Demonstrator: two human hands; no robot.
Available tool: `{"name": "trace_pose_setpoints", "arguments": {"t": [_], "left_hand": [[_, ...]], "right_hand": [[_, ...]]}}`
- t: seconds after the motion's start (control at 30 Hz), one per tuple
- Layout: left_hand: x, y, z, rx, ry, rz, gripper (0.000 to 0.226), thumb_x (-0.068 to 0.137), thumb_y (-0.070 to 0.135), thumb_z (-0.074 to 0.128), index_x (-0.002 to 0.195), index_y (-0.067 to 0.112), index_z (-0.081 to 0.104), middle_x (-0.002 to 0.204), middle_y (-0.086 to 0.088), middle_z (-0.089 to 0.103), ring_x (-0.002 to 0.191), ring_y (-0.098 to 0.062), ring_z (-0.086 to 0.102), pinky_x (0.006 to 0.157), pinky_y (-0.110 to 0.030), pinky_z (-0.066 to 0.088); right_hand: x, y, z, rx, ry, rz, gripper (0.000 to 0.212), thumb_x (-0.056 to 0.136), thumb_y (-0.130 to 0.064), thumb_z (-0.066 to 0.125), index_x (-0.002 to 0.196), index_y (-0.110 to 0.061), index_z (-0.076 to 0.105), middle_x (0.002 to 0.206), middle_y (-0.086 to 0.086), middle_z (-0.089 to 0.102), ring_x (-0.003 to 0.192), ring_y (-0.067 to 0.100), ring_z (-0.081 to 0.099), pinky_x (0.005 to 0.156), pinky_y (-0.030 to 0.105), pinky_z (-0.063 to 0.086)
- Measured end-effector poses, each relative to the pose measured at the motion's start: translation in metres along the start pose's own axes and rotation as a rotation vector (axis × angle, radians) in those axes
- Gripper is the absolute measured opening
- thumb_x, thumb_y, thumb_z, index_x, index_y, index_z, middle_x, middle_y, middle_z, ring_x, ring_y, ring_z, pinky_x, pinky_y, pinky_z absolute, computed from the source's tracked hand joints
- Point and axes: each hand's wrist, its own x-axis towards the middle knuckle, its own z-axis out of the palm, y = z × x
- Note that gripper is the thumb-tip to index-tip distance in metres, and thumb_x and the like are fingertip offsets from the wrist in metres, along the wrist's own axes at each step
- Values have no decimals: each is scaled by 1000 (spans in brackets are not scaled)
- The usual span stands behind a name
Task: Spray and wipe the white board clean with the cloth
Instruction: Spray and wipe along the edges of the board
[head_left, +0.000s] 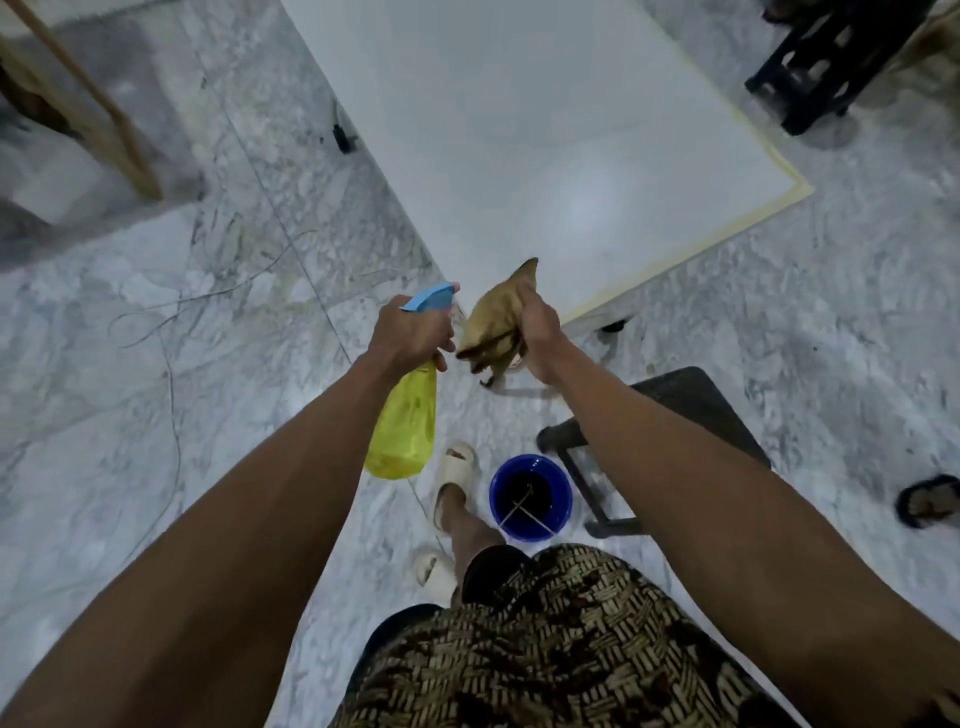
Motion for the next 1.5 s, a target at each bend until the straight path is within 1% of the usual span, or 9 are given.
{"name": "trace_pose_setpoints", "arguments": {"t": [0.1,0.33,0.5,0.6,0.73,0.9,1.1,1.23,1.5], "left_hand": [[3,20,-24,-11,29,28,58,77,7,51,126,29,75,78,-14,73,66,-32,70,68,-45,62],[42,64,-85,-67,50,105,56,87,-7,46,125,24,72,75,-18,63,55,-25,62,49,-32,56],[129,101,-144,-14,82,27,48,73,1,55,116,2,74,72,-20,66,52,-31,63,50,-33,56],[184,125,-184,26,119,-40,61,60,9,54,117,-8,67,75,-23,71,49,-31,67,50,-34,56],[247,158,-236,87,134,-50,35,77,0,52,102,-14,72,73,-23,70,51,-31,67,52,-32,56],[315,179,-311,11,177,-26,46,72,6,51,108,-11,73,82,-33,73,63,-36,71,54,-34,60],[409,203,-413,-4,192,6,62,63,12,49,117,-5,74,67,-20,70,66,-38,73,69,-48,66],[475,216,-488,-3,196,3,66,65,15,50,127,4,71,60,-14,70,62,-36,73,54,-39,61],[571,254,-592,64,174,-15,47,82,12,54,124,11,75,60,-12,71,53,-29,71,58,-37,63]], "right_hand": [[6,-25,11,461,-166,48,56,103,-51,32,124,-4,58,126,19,60,123,35,54,105,48,45],[50,-55,69,749,-421,54,49,102,-42,36,127,-5,57,139,20,52,137,37,40,117,55,26],[119,-108,135,763,-503,103,63,102,-52,35,117,0,67,127,23,62,115,41,62,100,53,49],[166,-144,174,710,-572,142,68,101,-56,34,128,1,60,135,22,57,122,39,57,106,50,43],[227,-193,226,638,-583,146,69,100,-55,34,146,-5,42,140,21,52,126,37,52,110,48,40],[294,-246,298,611,-563,147,65,101,-54,34,132,0,56,135,25,57,120,39,59,103,49,47],[385,-300,402,565,-568,121,67,100,-54,36,110,3,71,121,25,65,108,38,66,98,49,47],[443,-329,482,597,-529,109,63,100,-54,37,123,-1,61,121,25,65,109,40,64,101,50,47],[535,-383,577,611,-510,141,67,98,-56,40,123,2,61,125,29,61,114,42,62,103,52,46]]}}
